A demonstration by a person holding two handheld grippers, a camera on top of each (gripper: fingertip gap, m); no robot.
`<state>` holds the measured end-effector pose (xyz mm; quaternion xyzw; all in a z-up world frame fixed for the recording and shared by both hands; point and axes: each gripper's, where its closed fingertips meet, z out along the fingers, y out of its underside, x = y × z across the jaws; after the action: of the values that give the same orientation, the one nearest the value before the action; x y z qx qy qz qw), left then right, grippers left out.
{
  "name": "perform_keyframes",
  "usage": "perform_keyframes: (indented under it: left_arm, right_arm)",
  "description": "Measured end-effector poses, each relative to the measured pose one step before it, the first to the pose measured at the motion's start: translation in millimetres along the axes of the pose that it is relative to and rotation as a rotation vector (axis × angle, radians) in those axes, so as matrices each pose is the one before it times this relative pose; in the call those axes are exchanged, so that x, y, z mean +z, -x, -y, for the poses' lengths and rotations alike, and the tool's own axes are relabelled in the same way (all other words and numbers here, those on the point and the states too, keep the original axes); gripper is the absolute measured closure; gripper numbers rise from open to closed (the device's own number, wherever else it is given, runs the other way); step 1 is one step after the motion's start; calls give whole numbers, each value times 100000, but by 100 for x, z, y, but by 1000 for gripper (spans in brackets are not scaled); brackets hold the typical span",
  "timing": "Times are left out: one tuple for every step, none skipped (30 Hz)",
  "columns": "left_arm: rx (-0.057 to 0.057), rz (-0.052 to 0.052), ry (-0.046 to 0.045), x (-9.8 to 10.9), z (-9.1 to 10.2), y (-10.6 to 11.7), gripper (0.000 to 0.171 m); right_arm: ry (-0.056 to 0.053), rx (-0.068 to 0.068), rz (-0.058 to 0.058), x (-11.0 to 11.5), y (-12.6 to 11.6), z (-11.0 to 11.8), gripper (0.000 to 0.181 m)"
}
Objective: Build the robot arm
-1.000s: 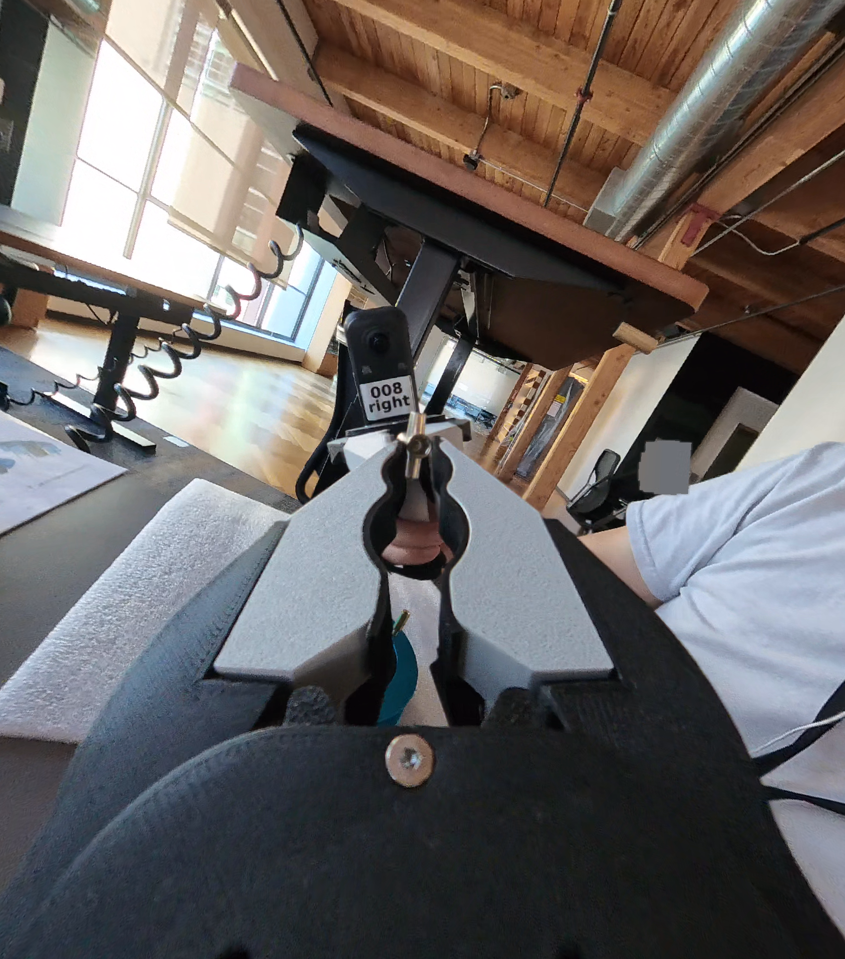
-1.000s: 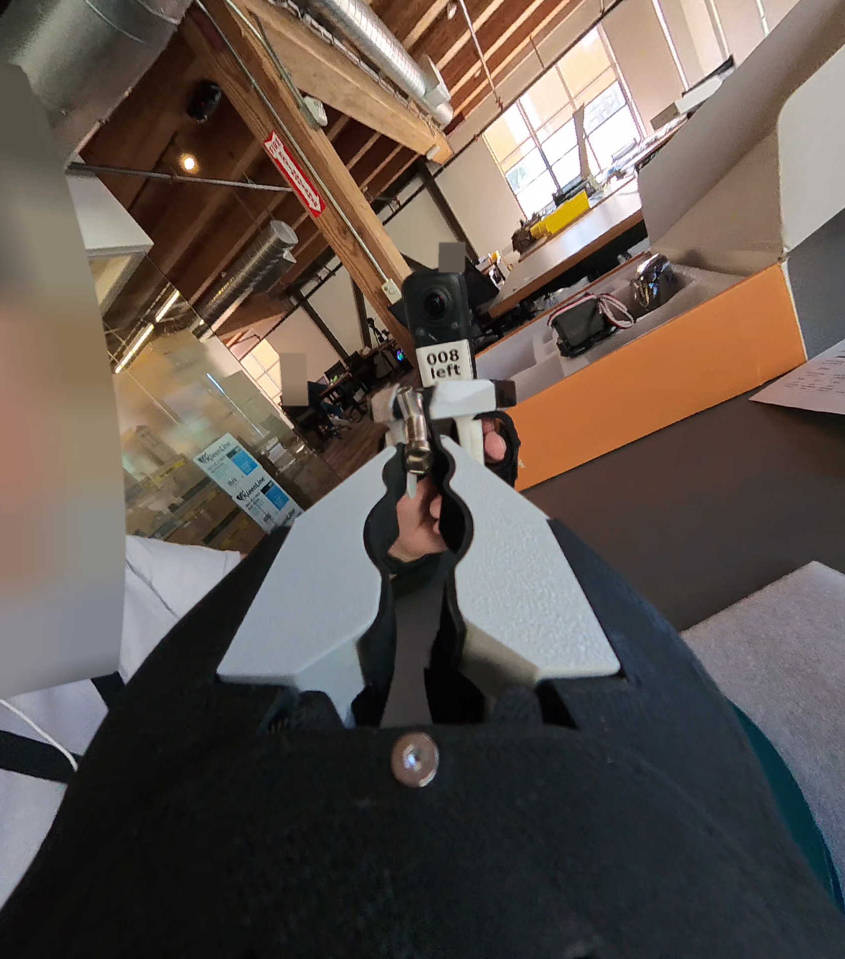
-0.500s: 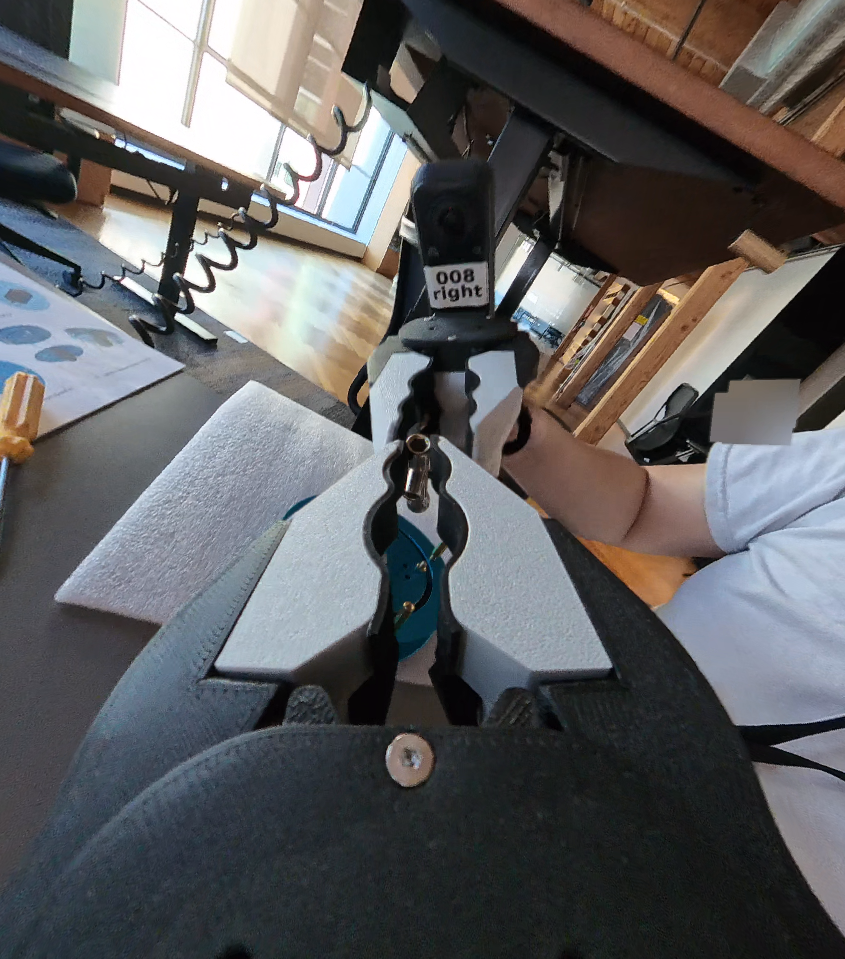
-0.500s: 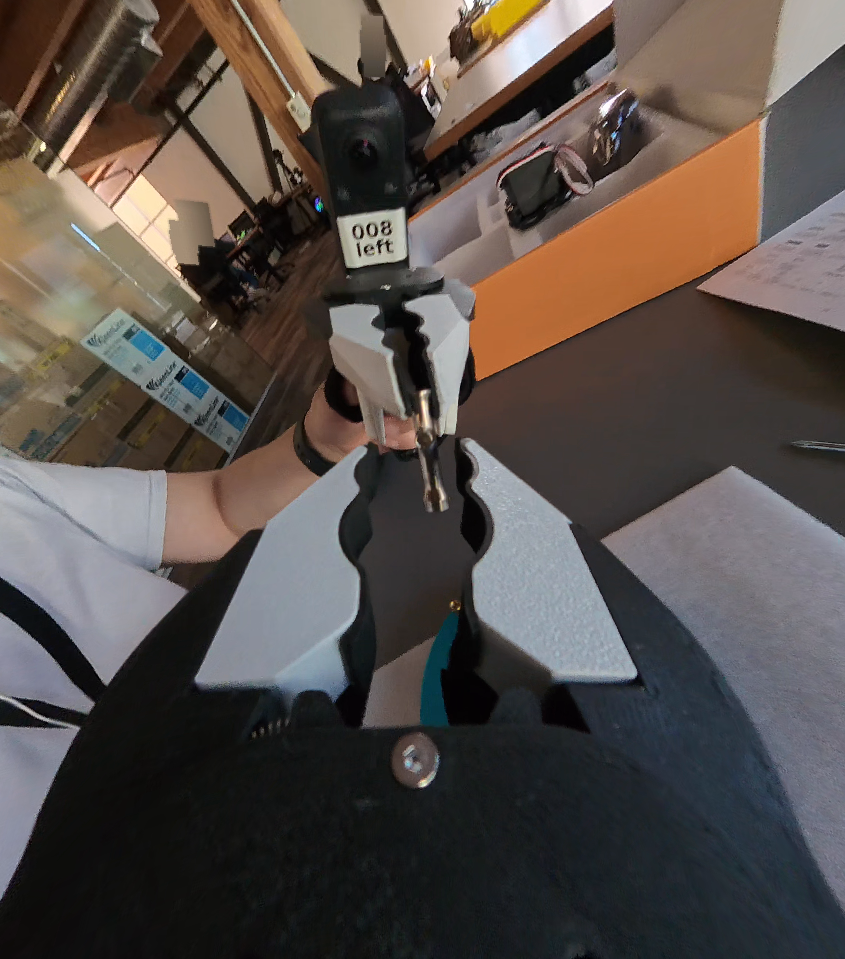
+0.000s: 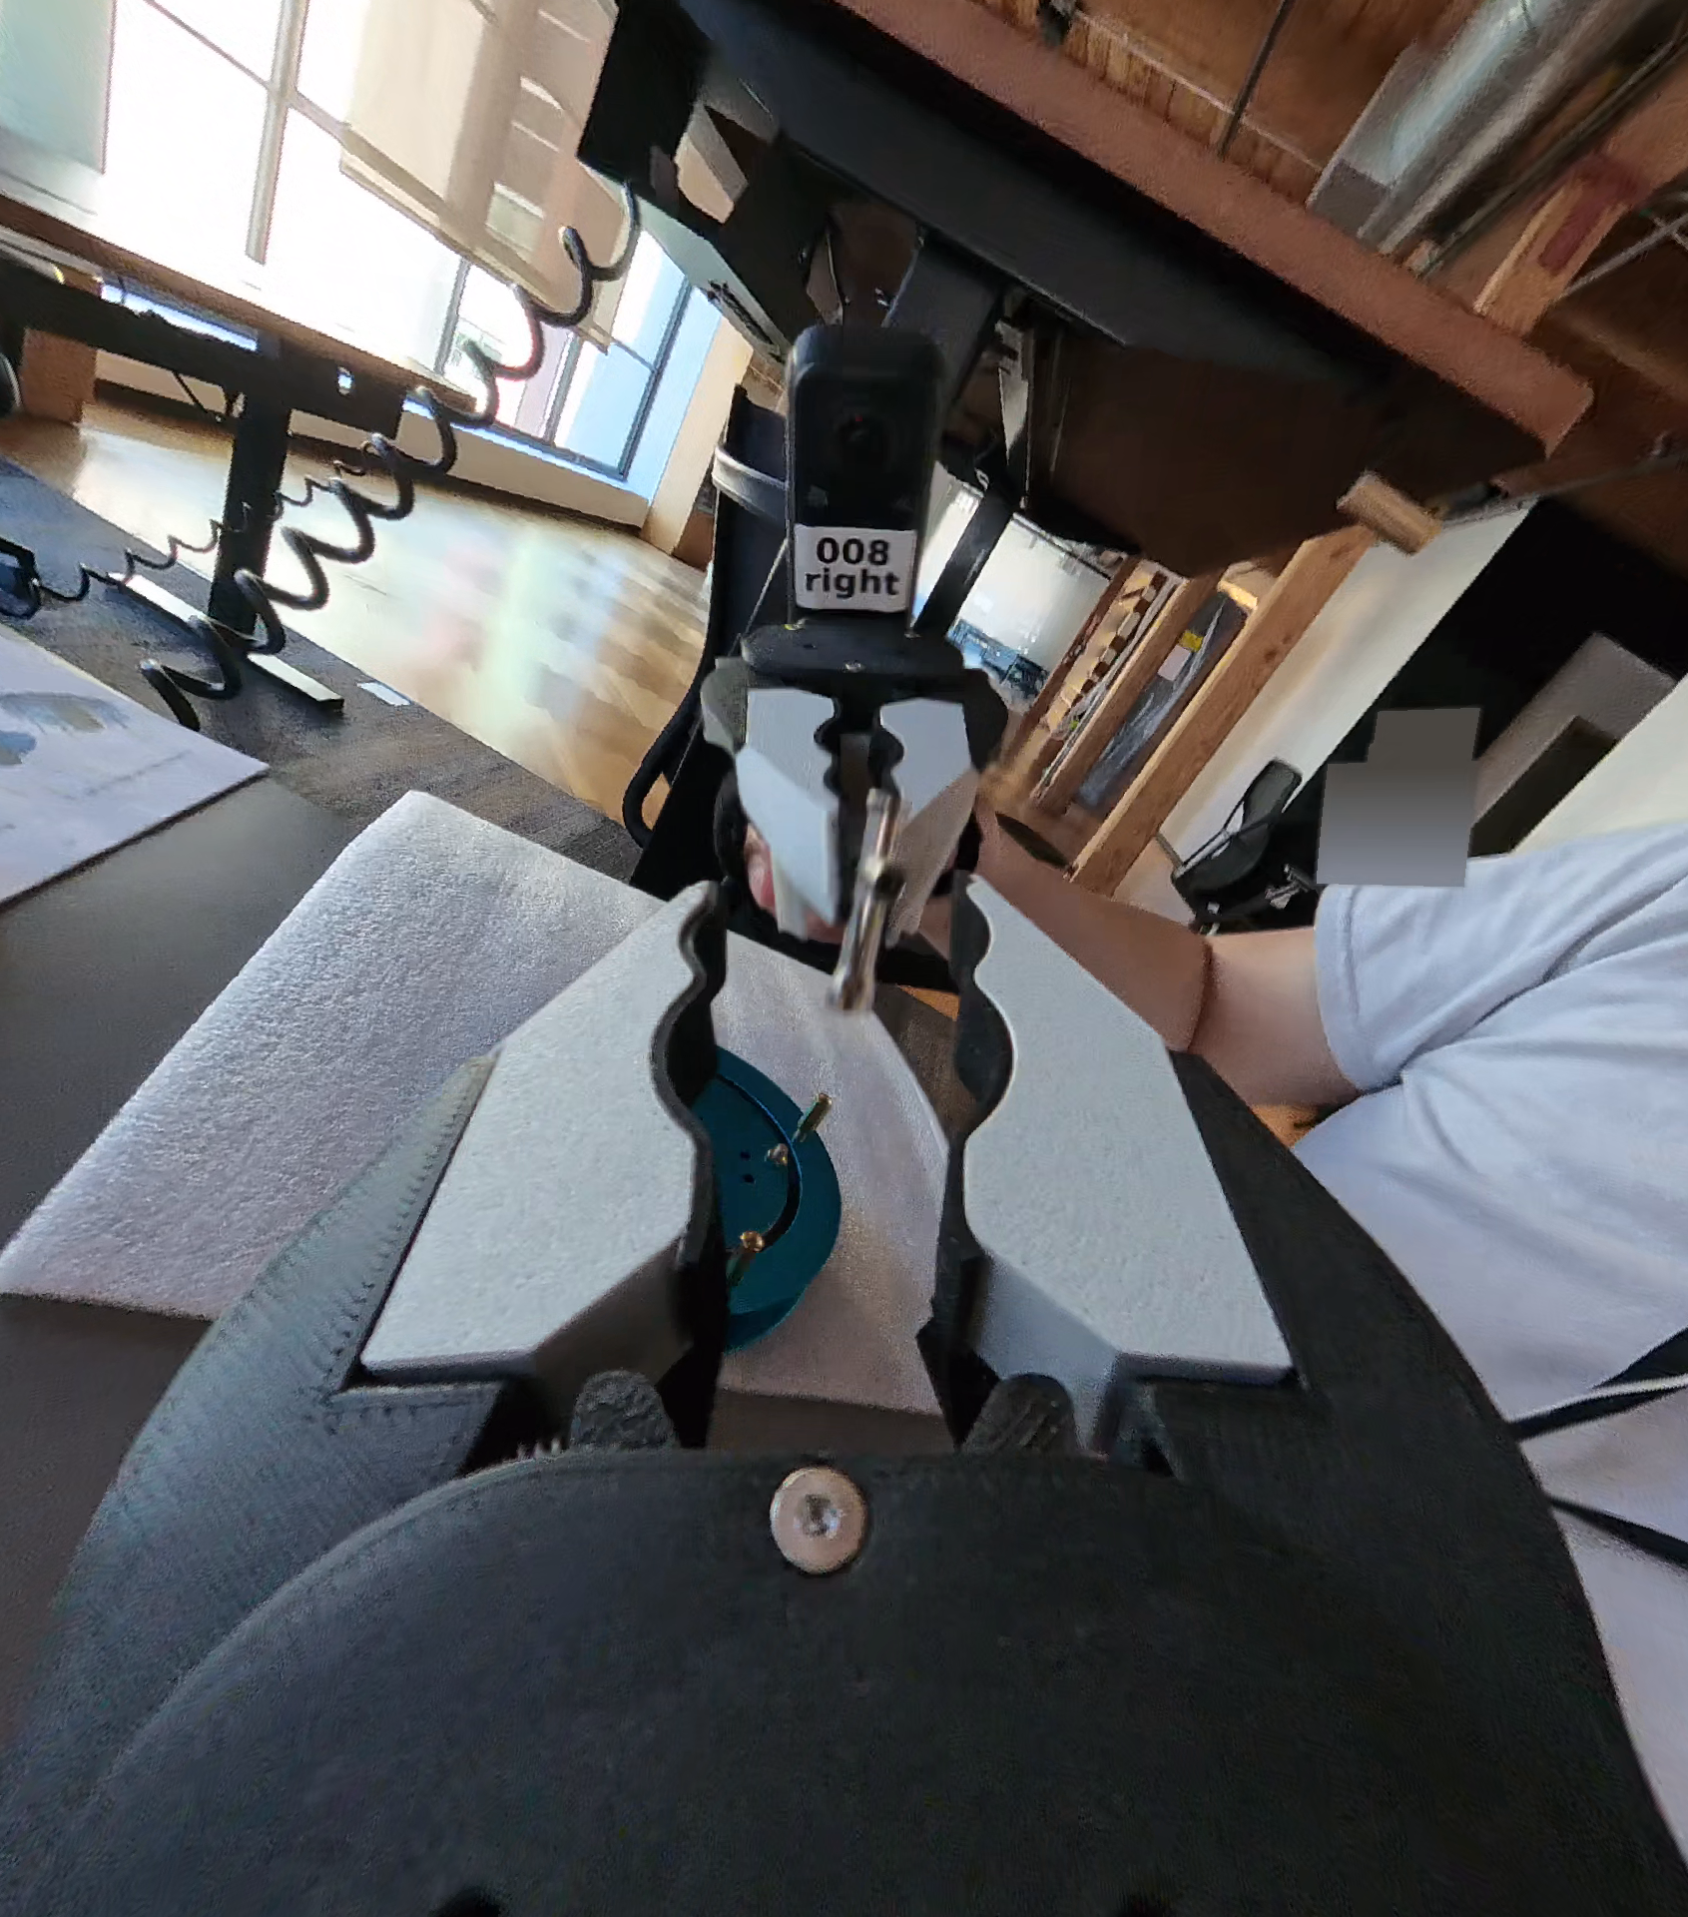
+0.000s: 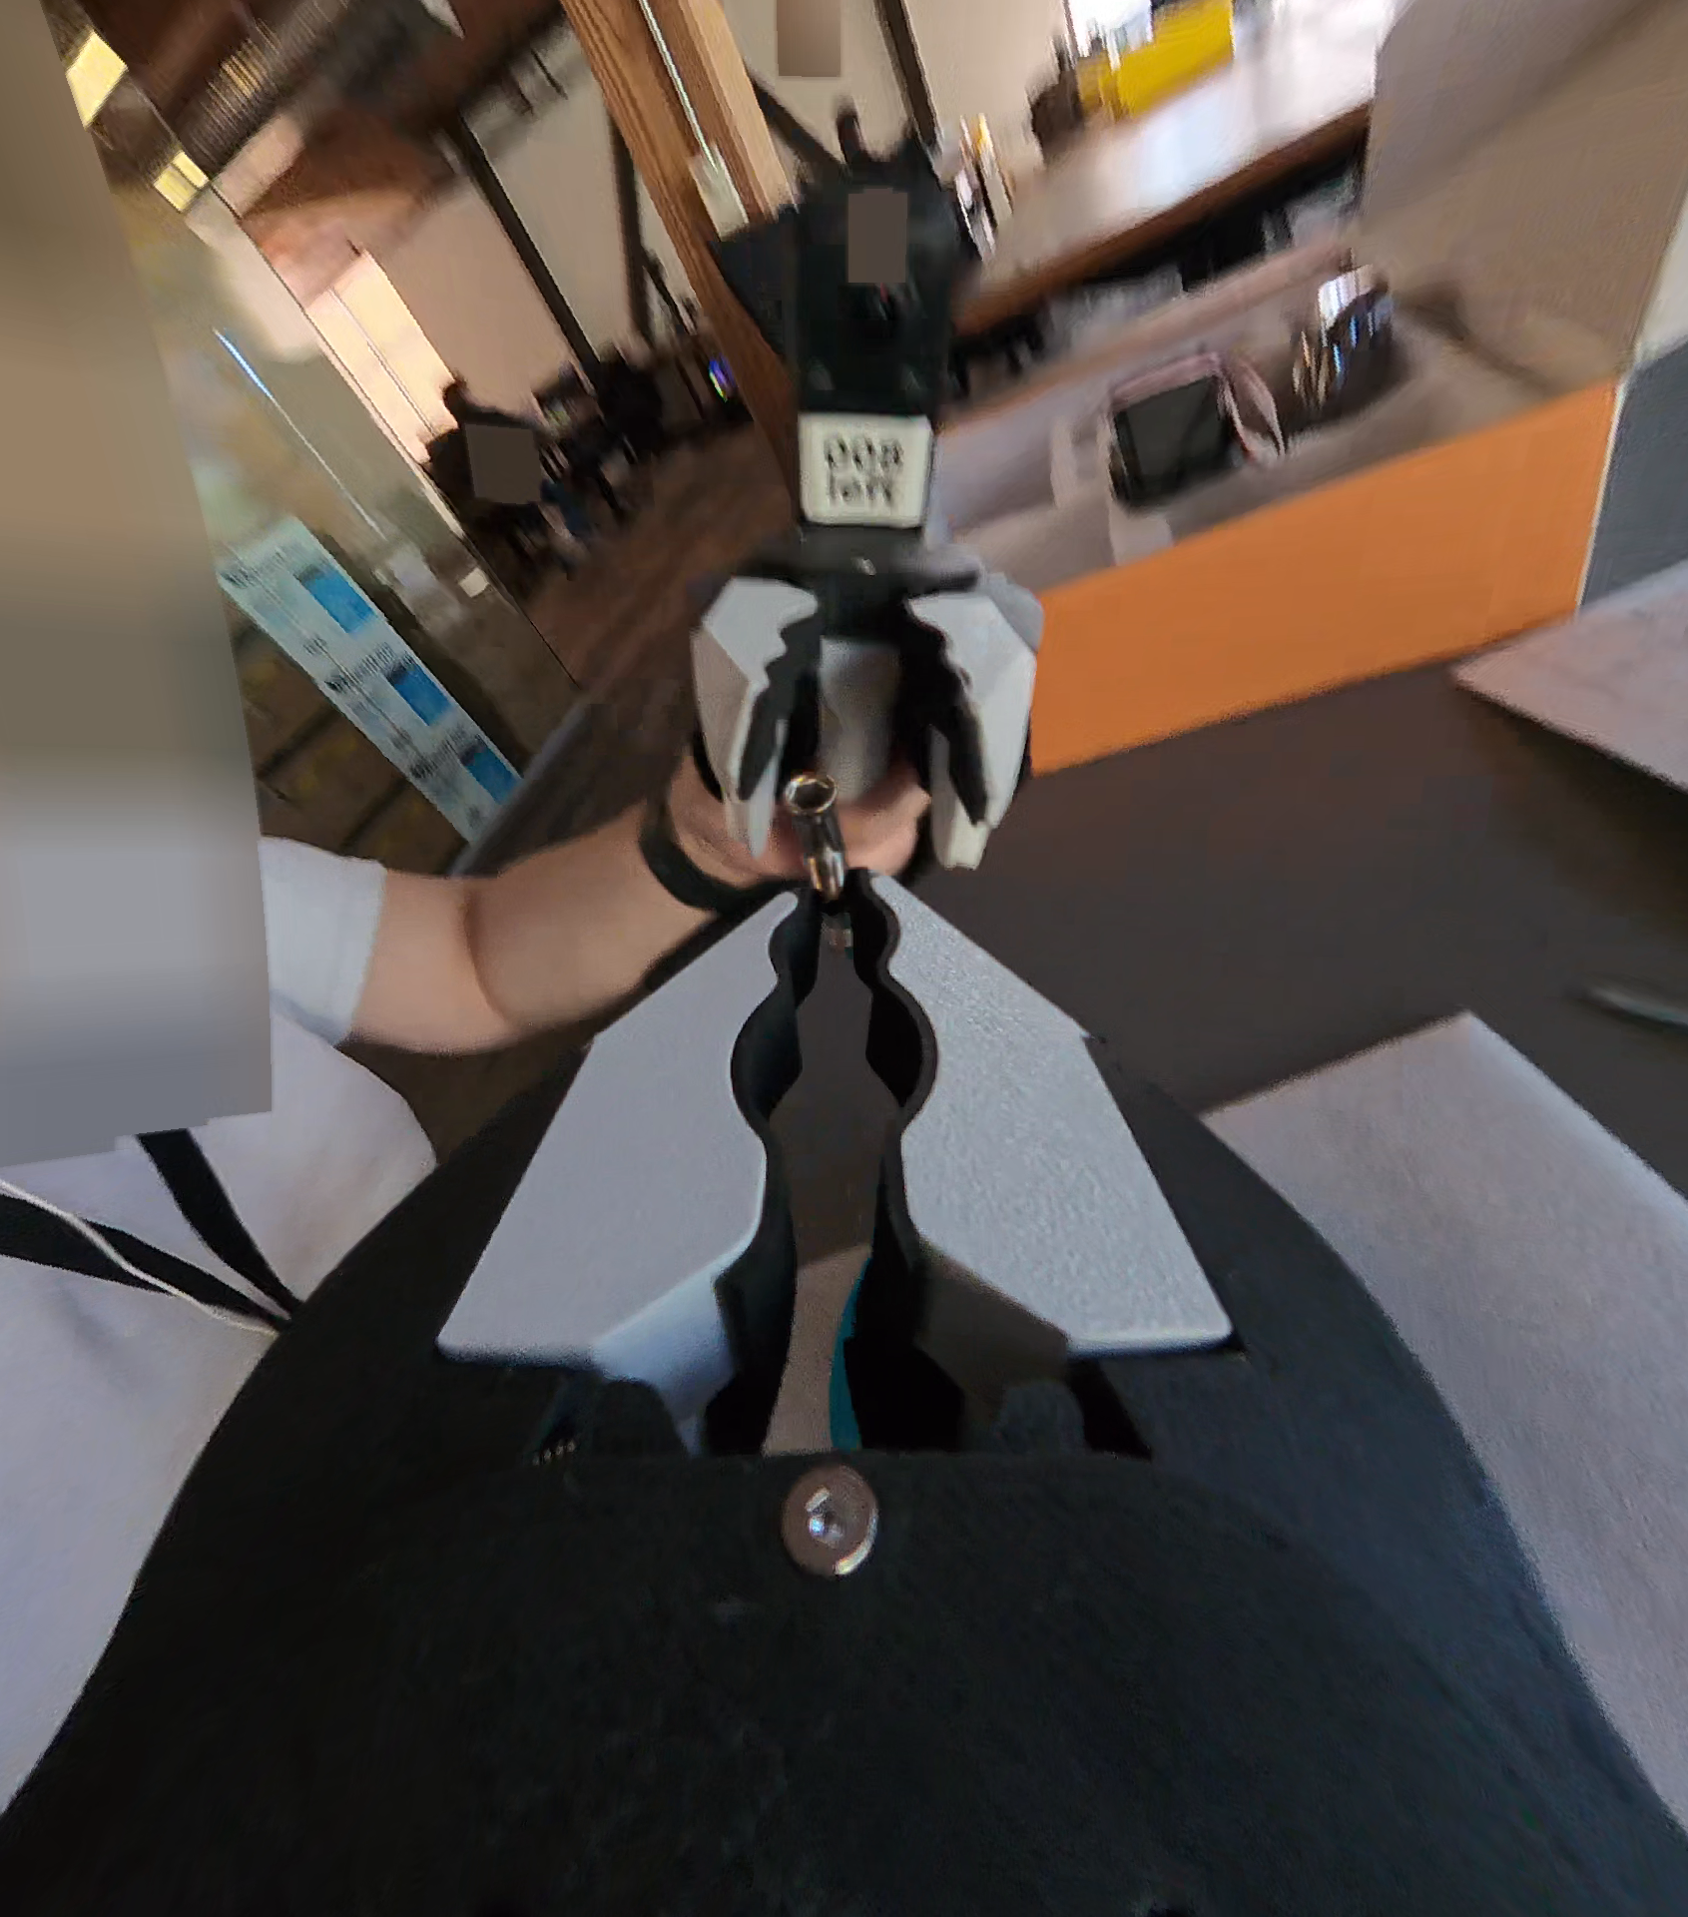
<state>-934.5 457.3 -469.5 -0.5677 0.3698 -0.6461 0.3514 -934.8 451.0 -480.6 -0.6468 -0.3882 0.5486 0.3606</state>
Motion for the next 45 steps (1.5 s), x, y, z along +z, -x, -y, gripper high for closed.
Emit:
perform_keyframes:
  left_arm:
    - [3113, -511, 1856, 169, -222, -389, 128]
    - [4920, -228, 2736, 444, -368, -536, 128]
    - [6150, 1623, 2930, 563, -458, -331, 131]
    - [6081, 3528, 3380, 508, -545, 2, 137]
    - [4889, 3877, 3423, 411, -587, 192, 144]
    - [3178, 2299, 2256, 287, -410, 102, 150]
    - [1470, -508, 550, 160, -119, -218, 159]
    - [174, -2259, -667, 69, 59, -388, 166]
    - [-822, -865, -483, 55, 15, -96, 161]
    - [-1291, 360, -290, 27, -5, 133, 153]
    - [-1189, -829, -258, 23, 19, -52, 149]
    - [-810, -2553, -837, 7, 148, -362, 146]
    - [-315, -2194, -1491, -14, 275, -366, 145]
    - [292, -616, -1525, -49, 254, -166, 146]
    - [549, 480, -479, -72, 98, 34, 156]
    - [964, 867, 954, -70, -141, 108, 163]
    - [536, 610, 1564, -28, -186, 63, 162]
    - [645, 694, 1559, -17, -170, 50, 162]
    - [888, 434, 1219, 1, -139, -7, 163]
    - [622, 10, 1421, 26, -169, -71, 163]
    - [454, -304, 1938, 37, -257, -87, 163]
    - [595, 469, 2283, 77, -325, 22, 163]
    - [1138, 989, 2162, 93, -331, 77, 163]
    - [1203, 629, 2367, 143, -357, -4, 163]
    - [1100, 635, 2230, 182, -331, 0, 162]
    - [885, 182, 1611, 179, -255, -63, 163]
    - [289, -690, 988, 151, -139, -156, 163]
    - [-337, -1002, 217, 110, -40, -160, 163]
    - [-704, -1143, 51, 65, -19, -129, 163]
    - [-636, -838, 160, 28, -41, -83, 163]
    - [-175, -257, 59, 17, -20, -24, 163]
    - [159, 137, -92, -4, 26, -3, 163]
    - [153, 70, -172, -30, 32, 4, 163]
    - [-67, -361, 62, -16, -2, -58, 163]
    - [-356, -270, 153, 9, -38, -7, 163]
    - [-291, -253, -100, 27, 4, -21, 163]
    - [-213, -364, 38, 26, -5, -42, 163]
    - [224, 1066, 487, 11, -95, 185, 163]
    - [286, 872, 564, 22, -116, 135, 163]
    - [283, 30, 81, -2, -22, 16, 163]
    - [358, 12, -648, -49, 96, 14, 163]
    - [602, 658, -1285, -155, 194, 143, 163]
    - [461, 949, -1127, -222, 123, 266, 163]
    - [-856, 2370, 308, -274, -202, 649, 162]
    - [-3129, 4876, 2057, -294, -622, 1254, 155]
  right_arm:
    - [-6142, -1526, 2735, -408, 550, 730, 177]
    - [-4913, -1163, 1862, -324, 410, 528, 177]
    - [-3364, -314, 1958, -221, 378, 311, 177]
    - [-2641, 697, 2139, -150, 356, 201, 177]
    - [-2019, 1257, 1428, -104, 208, 105, 177]
    - [-961, 883, -182, -88, -48, -34, 177]
    - [256, -253, -1009, -55, -155, -212, 177]
    - [904, -787, -744, -49, -80, -287, 177]
    - [-932, -445, 485, -74, 132, 41, 178]
    - [130, -585, 353, -74, 94, -63, 177]
    - [292, -795, 390, -52, 124, -51, 177]
    - [-164, -934, -588, -39, -18, 25, 177]
    - [228, -1016, -1599, -13, -185, -79, 177]
    - [1296, -475, -357, 62, -62, -255, 177]
    - [1149, -96, 609, 113, 92, -232, 177]
    - [19, -36, 953, 112, 171, -101, 178]
    - [290, -487, -487, 44, -73, -132, 178]
    - [416, -319, -248, 16, -55, -137, 177]
    - [261, 251, 358, -1, 10, -100, 177]
    - [1431, 281, 580, -10, 47, -181, 177]
    - [4036, -480, 569, -57, 88, -335, 176]
    - [6491, -1210, -615, -89, 19, -470, 171]
    - [9195, -1082, -2261, -93, -107, -639, 164]
    - [9430, -2831, -2863, -37, -95, -546, 158]
    - [8237, -4469, -4324, -31, -241, -360, 149]
    - [6921, -5696, -2842, -37, -21, -238, 144]
    - [5740, -4380, -2005, -20, 27, -86, 144]
    - [4585, -2885, -595, -1, 122, -28, 148]
    - [3817, -1865, 254, -18, 154, -58, 156]
    - [2115, -880, -493, -49, -38, 36, 162]
    - [707, -118, -370, -60, -98, 82, 167]
    - [-2, 722, 1151, -27, 79, 73, 169]
    - [37, 1368, 1780, 14, 142, -10, 170]
    - [-356, 1105, 1145, 34, 93, 33, 170]
    - [-1099, 147, 371, 53, 37, 119, 167]
    - [-1247, -330, -681, 78, -57, 109, 163]
    - [137, -1166, -879, 74, -50, -111, 169]
    - [937, -1619, 540, 76, 194, -171, 175]
    - [769, -734, -1148, 65, -82, -82, 175]
    - [635, -407, -373, 18, 28, -12, 175]
    - [157, -755, -462, -38, -5, 80, 175]
    - [-491, -1540, -1228, -56, -145, 189, 175]
    - [-97, -1880, -1439, -16, -239, 164, 175]
    - [2576, -2237, -2766, -11, -561, -191, 175]
    - [5083, -3287, -3533, 9, -830, -612, 175]
